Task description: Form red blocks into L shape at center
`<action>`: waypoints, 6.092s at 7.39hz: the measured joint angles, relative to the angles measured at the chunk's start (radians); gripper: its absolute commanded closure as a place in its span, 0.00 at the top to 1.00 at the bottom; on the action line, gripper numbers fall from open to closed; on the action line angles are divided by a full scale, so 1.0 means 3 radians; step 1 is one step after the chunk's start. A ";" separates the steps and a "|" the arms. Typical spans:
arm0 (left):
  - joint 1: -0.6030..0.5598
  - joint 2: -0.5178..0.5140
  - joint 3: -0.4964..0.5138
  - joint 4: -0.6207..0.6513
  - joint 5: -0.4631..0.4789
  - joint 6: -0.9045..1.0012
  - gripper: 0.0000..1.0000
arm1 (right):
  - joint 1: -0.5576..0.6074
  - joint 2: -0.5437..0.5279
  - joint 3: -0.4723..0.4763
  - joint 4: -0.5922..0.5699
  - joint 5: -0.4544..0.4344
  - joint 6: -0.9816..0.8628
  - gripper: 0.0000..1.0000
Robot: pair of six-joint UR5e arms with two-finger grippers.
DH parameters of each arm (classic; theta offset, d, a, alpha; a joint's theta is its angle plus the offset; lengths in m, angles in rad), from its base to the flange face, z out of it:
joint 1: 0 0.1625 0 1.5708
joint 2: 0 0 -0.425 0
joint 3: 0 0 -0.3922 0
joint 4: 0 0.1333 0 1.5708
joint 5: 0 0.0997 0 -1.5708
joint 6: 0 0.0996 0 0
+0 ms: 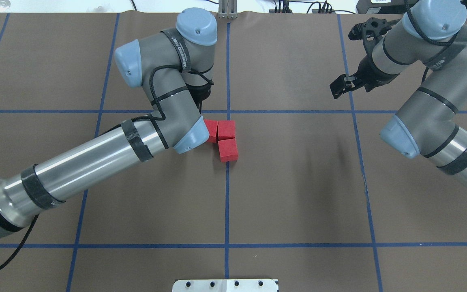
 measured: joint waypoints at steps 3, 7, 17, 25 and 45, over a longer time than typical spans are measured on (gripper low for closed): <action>-0.0396 0.0912 -0.0770 -0.0055 0.0188 0.1475 1.00 | 0.0168 -0.0095 -0.0013 0.0051 -0.0021 -0.0018 0.99; -0.1149 0.1920 -0.1200 -0.0512 0.0165 0.3756 1.00 | 0.0368 -0.0280 -0.0186 0.0093 -0.0042 -0.0187 0.99; -0.2451 0.3070 -0.1150 -0.0809 -0.0689 0.7317 1.00 | 0.1436 -0.0843 -0.0414 0.0090 0.0779 -0.1402 0.99; -0.2455 0.3154 -0.1187 -0.0812 -0.0702 0.7334 1.00 | 0.1931 -0.1247 -0.0022 -0.0704 0.1162 -0.1494 0.99; -0.2601 0.3216 -0.1344 -0.0665 -0.0881 0.7871 1.00 | 0.1933 -0.1383 0.0031 -0.0761 0.1146 -0.1942 0.99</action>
